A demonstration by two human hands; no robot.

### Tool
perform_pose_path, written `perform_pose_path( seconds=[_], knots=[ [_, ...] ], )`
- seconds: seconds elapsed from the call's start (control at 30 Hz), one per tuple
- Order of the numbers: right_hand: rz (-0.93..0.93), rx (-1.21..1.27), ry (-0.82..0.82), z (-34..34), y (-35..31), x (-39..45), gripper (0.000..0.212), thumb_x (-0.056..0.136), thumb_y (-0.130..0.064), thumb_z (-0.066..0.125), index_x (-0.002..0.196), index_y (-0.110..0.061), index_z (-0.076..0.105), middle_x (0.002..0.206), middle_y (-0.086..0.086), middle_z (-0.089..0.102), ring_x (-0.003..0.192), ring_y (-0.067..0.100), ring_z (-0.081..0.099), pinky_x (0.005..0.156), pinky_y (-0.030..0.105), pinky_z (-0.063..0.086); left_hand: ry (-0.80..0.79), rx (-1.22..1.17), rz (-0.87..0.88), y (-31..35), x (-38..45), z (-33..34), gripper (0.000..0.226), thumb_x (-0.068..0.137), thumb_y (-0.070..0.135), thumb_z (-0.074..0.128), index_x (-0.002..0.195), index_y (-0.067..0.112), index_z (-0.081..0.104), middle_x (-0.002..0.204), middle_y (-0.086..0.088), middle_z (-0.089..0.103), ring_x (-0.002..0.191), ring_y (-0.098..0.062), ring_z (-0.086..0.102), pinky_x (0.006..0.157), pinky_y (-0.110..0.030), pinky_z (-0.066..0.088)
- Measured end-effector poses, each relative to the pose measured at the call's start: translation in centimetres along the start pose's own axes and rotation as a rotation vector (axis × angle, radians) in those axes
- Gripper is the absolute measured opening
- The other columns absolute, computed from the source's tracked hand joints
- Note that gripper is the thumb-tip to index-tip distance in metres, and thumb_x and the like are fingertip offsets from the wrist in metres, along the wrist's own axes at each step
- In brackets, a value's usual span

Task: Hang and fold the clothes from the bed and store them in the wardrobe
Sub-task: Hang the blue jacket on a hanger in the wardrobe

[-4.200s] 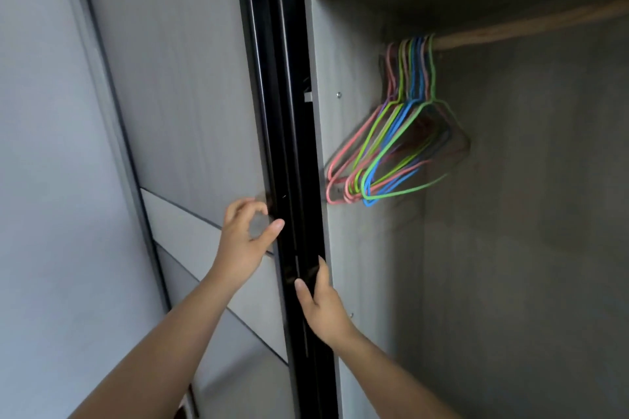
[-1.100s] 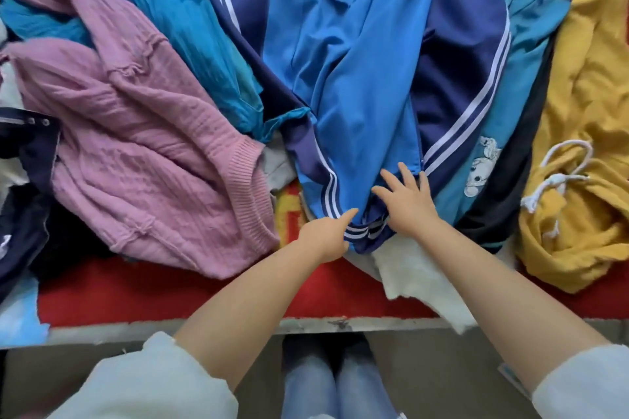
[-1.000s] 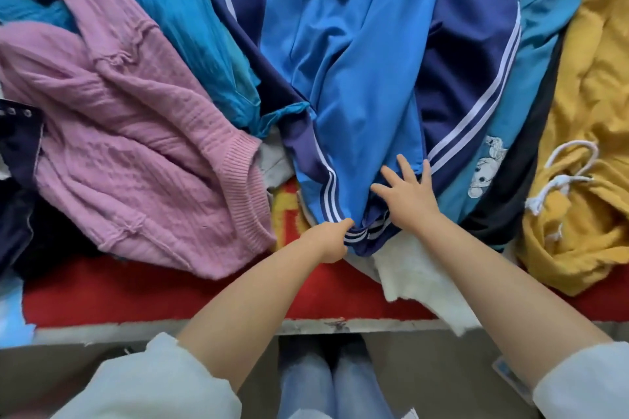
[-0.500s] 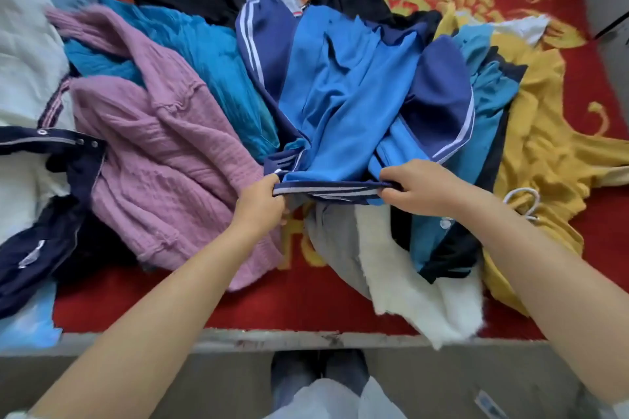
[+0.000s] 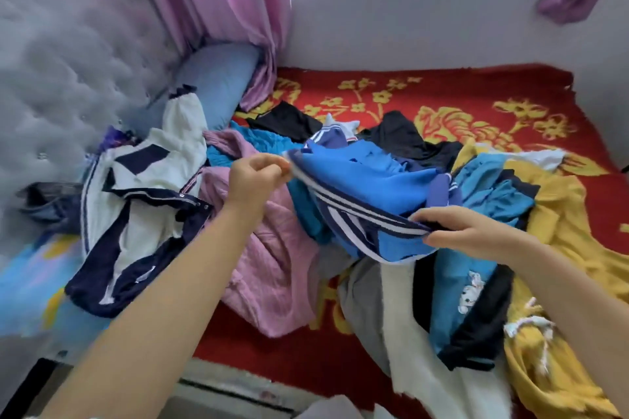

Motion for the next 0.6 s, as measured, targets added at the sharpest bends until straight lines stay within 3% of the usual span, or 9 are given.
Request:
perform_pose_path(
  seconds=[0.03, 0.1, 0.17, 0.23, 0.3, 0.33, 0.4, 0.5, 0.6],
  knots=[
    [0.015, -0.022, -0.028, 0.9, 0.2, 0.0, 0.029, 0.088, -0.016, 0.049, 0.104, 0.008, 0.053, 0.073, 0.007, 0.043, 0.062, 0.011, 0.039, 0.055, 0.02, 0.025, 0.061, -0.213, -0.036, 1.8, -0.8, -1.0, 0.063, 0.081, -0.022, 0.031, 0.039, 0.012, 0.064, 0.042, 0.006, 0.059, 0.047, -0.003, 0.061, 0.052, -0.01, 0.049],
    [0.057, -0.064, -0.016, 2.6, 0.9, 0.6, 0.029, 0.094, -0.008, 0.042, 0.113, 0.012, 0.05, 0.084, 0.017, 0.051, 0.067, 0.017, 0.041, 0.056, 0.02, 0.03, 0.115, -0.462, -0.036, 4.7, -1.5, -2.7, 0.067, 0.084, -0.016, 0.026, 0.033, 0.011, 0.06, 0.044, 0.001, 0.06, 0.049, -0.006, 0.064, 0.052, -0.013, 0.05],
    [0.058, -0.05, 0.036, 4.1, 1.2, 1.1, 0.027, 0.096, -0.004, 0.036, 0.114, 0.005, 0.053, 0.098, 0.024, 0.057, 0.076, 0.027, 0.051, 0.063, 0.021, 0.04, 0.061, -0.331, -0.116, 5.0, -3.0, -2.7, 0.056, 0.089, -0.008, 0.029, 0.05, 0.009, 0.066, 0.049, 0.001, 0.064, 0.052, -0.006, 0.065, 0.054, -0.015, 0.053],
    [-0.035, -0.016, 0.123, 4.0, 0.6, 0.7, 0.024, 0.096, -0.002, 0.037, 0.1, -0.006, 0.059, 0.09, 0.021, 0.057, 0.08, 0.031, 0.052, 0.071, 0.033, 0.039, -0.09, -0.032, -0.307, 1.2, -5.6, -1.6, 0.034, 0.093, 0.0, 0.034, 0.073, 0.006, 0.061, 0.053, 0.001, 0.066, 0.052, -0.007, 0.066, 0.053, -0.017, 0.054],
    [-0.062, -0.09, 0.068, 4.0, 0.4, 0.0, 0.017, 0.095, -0.004, 0.04, 0.085, -0.006, 0.053, 0.071, 0.005, 0.051, 0.066, 0.016, 0.046, 0.06, 0.018, 0.033, -0.191, 0.088, -0.558, -4.6, -9.0, -0.6, 0.026, 0.096, 0.009, 0.036, 0.082, 0.005, 0.057, 0.059, -0.003, 0.068, 0.053, -0.012, 0.066, 0.049, -0.018, 0.054],
    [-0.051, -0.155, 0.008, 4.4, 0.6, -0.5, 0.016, 0.096, -0.007, 0.042, 0.083, -0.004, 0.051, 0.066, 0.002, 0.046, 0.06, 0.012, 0.041, 0.057, 0.018, 0.031, -0.196, 0.086, -0.666, -7.3, -10.5, -0.1, 0.026, 0.097, 0.013, 0.036, 0.084, 0.004, 0.057, 0.065, -0.007, 0.068, 0.058, -0.016, 0.066, 0.05, -0.02, 0.054],
    [-0.068, -0.28, -0.087, 5.1, 1.1, -1.6, 0.02, 0.096, -0.011, 0.044, 0.084, 0.002, 0.052, 0.066, 0.006, 0.047, 0.056, 0.009, 0.039, 0.055, 0.019, 0.029, -0.167, 0.06, -0.843, -11.8, -12.6, 1.1, 0.029, 0.098, 0.019, 0.035, 0.096, -0.001, 0.055, 0.085, -0.014, 0.065, 0.081, -0.023, 0.064, 0.066, -0.028, 0.052],
    [-0.157, -0.331, -0.085, 4.9, 0.3, -3.6, 0.018, 0.095, -0.008, 0.046, 0.081, -0.009, 0.057, 0.062, -0.005, 0.046, 0.054, -0.001, 0.047, 0.056, 0.013, 0.032, -0.214, 0.022, -1.038, -17.0, -15.4, 4.7, 0.053, 0.097, 0.036, 0.041, 0.129, -0.006, 0.04, 0.125, -0.023, 0.053, 0.116, -0.032, 0.053, 0.083, -0.038, 0.045],
    [-0.177, -0.327, -0.1, 5.6, 0.7, -4.9, 0.02, 0.094, -0.007, 0.047, 0.077, -0.009, 0.055, 0.062, -0.01, 0.044, 0.057, -0.002, 0.046, 0.058, 0.014, 0.033, -0.304, -0.065, -1.093, -18.8, -15.8, 9.7, 0.075, 0.085, 0.054, 0.054, 0.131, -0.003, 0.038, 0.125, -0.018, 0.054, 0.103, -0.028, 0.058, 0.079, -0.039, 0.048]
  ],
)
Point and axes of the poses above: each hand's wrist, its own x-axis towards the middle knuckle, its own z-axis out of the palm, y = z × x, the point moved 10 cm from there along x, towards the middle knuckle
